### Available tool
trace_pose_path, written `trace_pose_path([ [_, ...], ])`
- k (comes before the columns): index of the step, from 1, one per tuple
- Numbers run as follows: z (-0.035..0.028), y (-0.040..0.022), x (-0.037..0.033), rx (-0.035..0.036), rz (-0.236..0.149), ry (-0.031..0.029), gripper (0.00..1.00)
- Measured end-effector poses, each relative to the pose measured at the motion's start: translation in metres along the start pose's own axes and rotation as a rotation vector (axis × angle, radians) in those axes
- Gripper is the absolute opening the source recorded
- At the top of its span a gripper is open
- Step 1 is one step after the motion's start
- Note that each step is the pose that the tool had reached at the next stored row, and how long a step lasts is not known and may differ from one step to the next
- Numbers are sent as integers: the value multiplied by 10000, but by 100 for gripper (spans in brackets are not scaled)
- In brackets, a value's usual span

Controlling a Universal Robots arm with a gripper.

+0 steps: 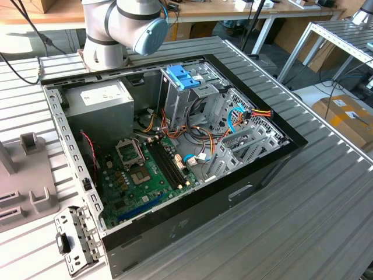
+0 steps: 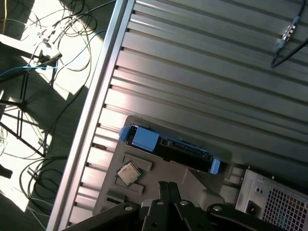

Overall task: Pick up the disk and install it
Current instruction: 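Pick up the disk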

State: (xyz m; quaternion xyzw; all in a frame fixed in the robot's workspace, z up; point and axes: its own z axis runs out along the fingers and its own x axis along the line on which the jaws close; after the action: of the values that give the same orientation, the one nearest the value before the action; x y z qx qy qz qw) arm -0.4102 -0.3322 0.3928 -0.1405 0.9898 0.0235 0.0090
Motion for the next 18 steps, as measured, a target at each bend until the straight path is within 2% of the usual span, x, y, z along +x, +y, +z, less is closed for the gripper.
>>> trace_pose_path([
  [7, 0, 0, 0, -5, -245, 10, 11],
  [13, 0, 0, 0, -15, -639, 28, 11],
  [18, 0, 0, 0, -29, -1193, 52, 11],
])
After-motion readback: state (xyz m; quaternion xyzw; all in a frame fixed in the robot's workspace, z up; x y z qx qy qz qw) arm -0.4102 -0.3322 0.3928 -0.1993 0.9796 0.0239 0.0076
